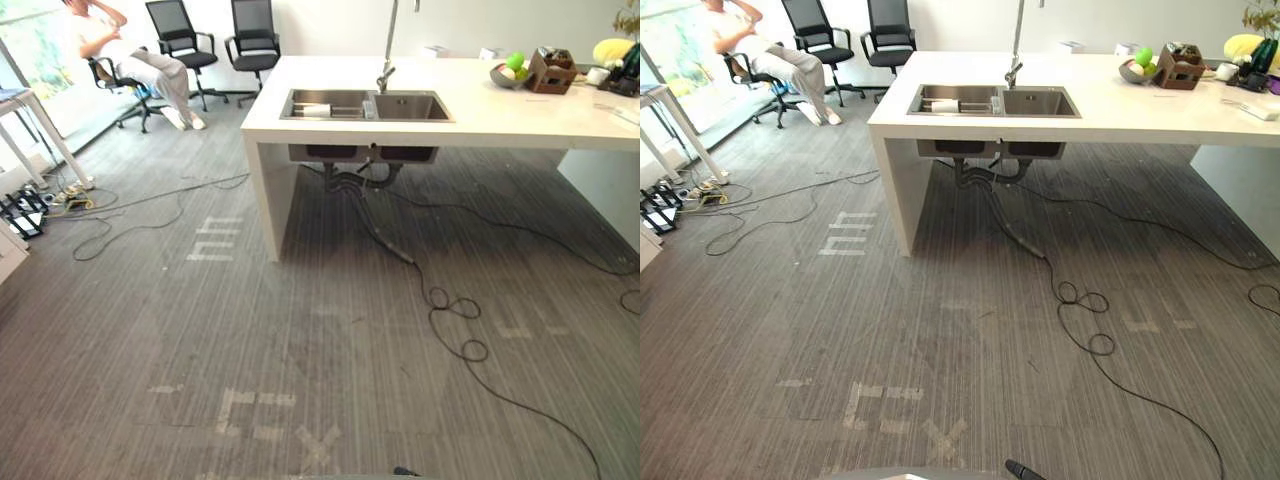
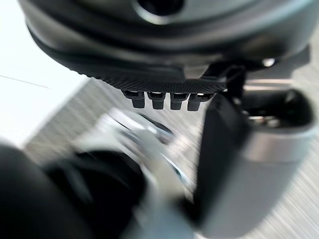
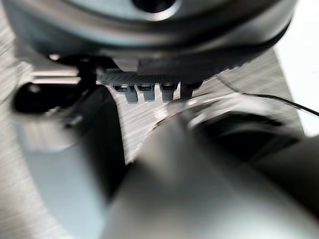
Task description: Walk over to the sink, pick up the cup, carry it to the dishwasher, place the cup inside the dishwasher, then close the dishwasher door
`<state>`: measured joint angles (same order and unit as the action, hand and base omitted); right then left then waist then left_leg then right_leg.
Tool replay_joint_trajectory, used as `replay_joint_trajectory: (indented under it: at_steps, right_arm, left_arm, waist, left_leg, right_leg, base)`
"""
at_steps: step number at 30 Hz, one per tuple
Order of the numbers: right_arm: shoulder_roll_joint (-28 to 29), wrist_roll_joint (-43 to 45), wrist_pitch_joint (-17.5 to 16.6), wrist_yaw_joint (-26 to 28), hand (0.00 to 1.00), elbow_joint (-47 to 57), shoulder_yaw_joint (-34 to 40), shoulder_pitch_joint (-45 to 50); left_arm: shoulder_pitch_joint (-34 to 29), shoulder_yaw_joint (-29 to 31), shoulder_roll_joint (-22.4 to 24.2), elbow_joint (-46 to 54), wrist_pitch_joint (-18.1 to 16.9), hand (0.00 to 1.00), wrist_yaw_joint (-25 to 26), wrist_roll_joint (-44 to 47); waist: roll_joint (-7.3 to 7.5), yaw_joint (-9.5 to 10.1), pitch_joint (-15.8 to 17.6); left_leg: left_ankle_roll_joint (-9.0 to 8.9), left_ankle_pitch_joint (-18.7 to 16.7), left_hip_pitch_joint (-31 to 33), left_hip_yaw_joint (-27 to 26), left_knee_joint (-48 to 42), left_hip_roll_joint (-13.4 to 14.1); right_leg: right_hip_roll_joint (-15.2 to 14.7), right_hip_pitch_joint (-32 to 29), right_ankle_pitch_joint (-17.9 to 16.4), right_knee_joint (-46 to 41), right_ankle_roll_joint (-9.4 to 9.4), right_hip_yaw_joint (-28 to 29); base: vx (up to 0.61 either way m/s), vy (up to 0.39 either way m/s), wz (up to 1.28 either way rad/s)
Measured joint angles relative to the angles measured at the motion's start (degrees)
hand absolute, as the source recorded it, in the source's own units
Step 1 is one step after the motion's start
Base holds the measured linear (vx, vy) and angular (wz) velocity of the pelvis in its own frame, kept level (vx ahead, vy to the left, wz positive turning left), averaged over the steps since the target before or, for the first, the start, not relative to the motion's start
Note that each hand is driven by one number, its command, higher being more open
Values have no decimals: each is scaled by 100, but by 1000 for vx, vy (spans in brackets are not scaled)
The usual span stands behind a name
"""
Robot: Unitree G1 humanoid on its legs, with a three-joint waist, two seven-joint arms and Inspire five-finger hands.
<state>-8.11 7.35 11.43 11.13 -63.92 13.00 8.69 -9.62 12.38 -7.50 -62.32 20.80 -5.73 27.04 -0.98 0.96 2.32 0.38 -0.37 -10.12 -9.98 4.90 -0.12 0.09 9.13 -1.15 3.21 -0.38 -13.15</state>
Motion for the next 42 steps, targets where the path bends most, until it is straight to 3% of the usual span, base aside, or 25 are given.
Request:
replay_joint_trajectory:
  at_steps: [5,12,17,31,34,36,37,39,42]
  right_arm:
    - [40,-863,-521,-438,100,-21,-143,-211]
    - [-43,-673,-457,-254,100,-76,-464,-414]
    - [-48,-464,-447,-179,100,-92,-464,-422]
    - [-77,-176,-582,-9,100,-156,-491,-425]
    - [-89,-38,-669,-18,100,-136,-495,-425]
    - [-63,103,-742,-43,100,-67,-501,-390]
    - [-58,174,-751,-44,100,-46,-501,-378]
    - [-59,413,-845,-18,100,78,-478,-369]
    - [-7,441,-938,21,100,116,-479,-361]
  left_arm:
    - [132,-277,21,27,-555,100,-93,-148]
    - [138,-500,13,141,-1116,100,378,-702]
    - [130,-505,19,136,-1223,100,598,-911]
    - [57,-506,83,67,-1811,100,575,-694]
    - [34,-507,121,73,-2011,100,573,-544]
    - [-42,-506,118,132,-2270,100,576,-460]
    - [-55,-507,117,144,-2333,100,583,-460]
    - [-111,-504,142,149,-2510,100,764,-456]
    - [-222,-474,133,108,-2481,100,1139,-161]
  waist:
    - [10,-1,129]
    - [20,-9,212]
    - [20,-15,218]
    - [24,-32,400]
    - [57,-43,492]
    - [149,-41,557]
    - [169,-42,585]
    - [182,-88,733]
    - [193,-200,849]
  left_leg:
    - [-3,2,32,41,23,-2]
    - [-8,8,54,158,28,-16]
    - [-21,20,53,163,29,-19]
    - [-24,72,-200,243,33,-25]
    - [-13,67,-247,300,33,-43]
    - [127,-27,-236,338,26,-208]
    - [162,-48,-237,339,26,-260]
    - [360,-58,-314,353,26,-336]
    - [410,-115,-560,470,2,-196]
  right_leg:
    - [6,-6,-10,18,16,-60]
    - [-5,11,-36,17,56,-168]
    - [-8,14,-37,15,59,-178]
    - [-35,256,-72,-116,127,-260]
    - [-156,34,-384,-756,329,-306]
    - [-512,-452,-913,-1860,538,-323]
    - [-614,-570,-998,-2134,610,-317]
    - [-901,-1108,-994,-3352,614,-302]
    - [-891,-1230,-1163,-3503,444,-393]
  base:
    - [-6,-9,3]
    - [-25,-16,8]
    - [-35,-10,1]
    - [-55,-13,3]
    - [-62,27,11]
    - [-53,73,12]
    - [-50,83,10]
    - [-37,84,8]
    - [56,25,17]
